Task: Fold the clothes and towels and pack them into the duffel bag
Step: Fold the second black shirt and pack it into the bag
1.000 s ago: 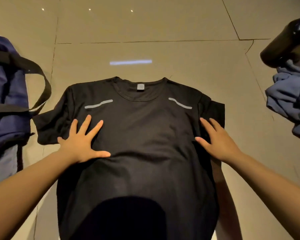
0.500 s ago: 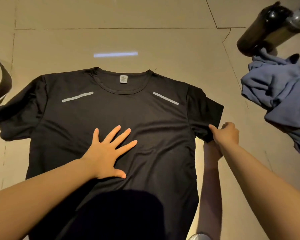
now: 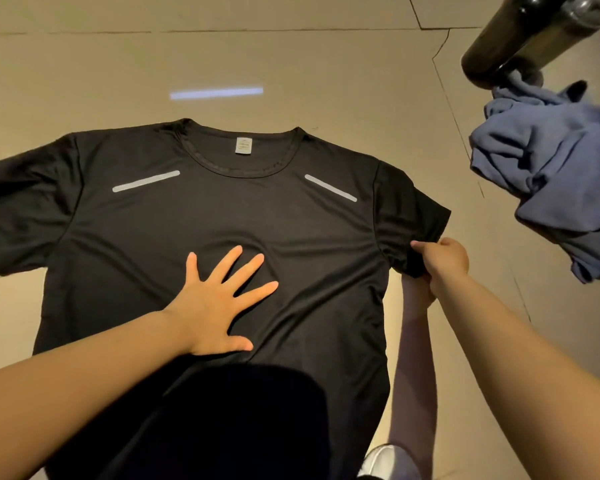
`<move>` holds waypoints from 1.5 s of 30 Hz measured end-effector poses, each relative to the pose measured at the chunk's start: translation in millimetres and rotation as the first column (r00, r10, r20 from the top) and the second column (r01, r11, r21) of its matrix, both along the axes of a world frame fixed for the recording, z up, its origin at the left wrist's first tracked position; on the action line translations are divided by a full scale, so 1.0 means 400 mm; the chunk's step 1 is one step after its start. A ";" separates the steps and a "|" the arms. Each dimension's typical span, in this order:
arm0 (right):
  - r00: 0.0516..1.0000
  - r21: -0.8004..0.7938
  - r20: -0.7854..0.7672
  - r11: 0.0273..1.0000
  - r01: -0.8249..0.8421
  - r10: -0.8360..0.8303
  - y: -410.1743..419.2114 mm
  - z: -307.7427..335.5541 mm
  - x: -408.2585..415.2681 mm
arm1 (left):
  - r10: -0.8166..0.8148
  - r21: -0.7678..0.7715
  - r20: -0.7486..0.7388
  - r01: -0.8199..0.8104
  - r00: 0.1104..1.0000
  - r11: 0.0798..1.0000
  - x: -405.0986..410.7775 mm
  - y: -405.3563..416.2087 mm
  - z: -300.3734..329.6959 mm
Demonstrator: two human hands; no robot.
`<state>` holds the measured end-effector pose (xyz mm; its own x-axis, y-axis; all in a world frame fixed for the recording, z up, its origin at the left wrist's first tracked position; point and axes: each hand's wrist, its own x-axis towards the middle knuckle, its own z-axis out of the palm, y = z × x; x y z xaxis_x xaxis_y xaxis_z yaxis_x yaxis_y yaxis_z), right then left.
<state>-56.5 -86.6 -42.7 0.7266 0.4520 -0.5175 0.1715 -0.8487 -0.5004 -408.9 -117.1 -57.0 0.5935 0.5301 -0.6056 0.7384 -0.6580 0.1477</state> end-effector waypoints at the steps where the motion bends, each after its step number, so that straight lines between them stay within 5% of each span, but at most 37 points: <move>1: 0.992 0.054 0.093 0.995 -0.086 0.081 0.000 0.010 -0.016 | 0.030 -0.004 0.048 -0.030 0.998 1.000 0.000 0.005 0.001; 3: 0.838 0.141 0.394 0.876 -0.461 0.377 -0.014 0.027 -0.056 | 0.096 0.025 0.152 -0.101 0.984 0.995 0.005 0.019 0.025; 6: 0.199 -0.061 0.698 0.333 -0.941 0.688 -0.045 0.029 -0.126 | 0.249 0.052 0.357 -0.285 0.900 0.957 0.001 0.049 0.043; 8: -0.093 -0.214 0.639 0.061 -0.975 0.764 -0.067 0.019 -0.167 | 0.387 -0.017 0.481 -0.432 0.787 0.902 0.017 0.067 0.056; 10: -0.172 -0.280 0.514 -0.025 -0.960 0.841 -0.096 0.006 -0.194 | 0.468 -0.089 0.519 -0.500 0.715 0.862 0.026 0.077 0.049; 14: -0.013 -0.200 0.396 0.072 -0.977 0.918 -0.115 0.019 -0.182 | 0.310 -0.054 0.446 -0.320 0.840 0.946 0.042 0.083 0.039; 18: 0.076 -0.200 0.278 0.135 -0.971 0.958 -0.105 0.039 -0.136 | 0.072 0.040 0.124 -0.077 0.990 0.996 0.068 0.076 0.027; 22: 0.095 -0.298 0.196 0.152 -0.942 0.976 -0.109 0.047 -0.120 | 0.027 0.089 0.042 -0.031 0.999 0.996 0.079 0.081 0.040; 26: 0.313 -0.213 0.267 0.373 -0.903 0.911 -0.076 0.047 -0.126 | 0.005 0.121 0.017 -0.007 1.000 0.993 0.087 0.091 0.045; 31: 0.338 -0.233 0.098 0.352 -0.906 0.936 -0.073 0.042 -0.102 | 0.006 0.127 -0.013 -0.004 1.000 0.992 0.099 0.094 0.049; 36: 0.471 -0.248 0.249 0.526 -0.814 0.846 -0.095 0.012 -0.080 | 0.084 0.109 0.038 -0.088 0.996 0.990 0.104 0.103 0.050; 41: 0.439 -0.309 0.292 0.518 -0.798 0.850 -0.106 0.017 -0.066 | 0.401 -0.018 0.346 -0.421 0.848 0.907 0.153 0.142 0.055; 45: 0.307 -0.303 0.348 0.416 -0.857 0.886 -0.090 0.012 -0.075 | 0.578 -0.217 0.571 -0.572 0.583 0.791 0.225 0.248 0.021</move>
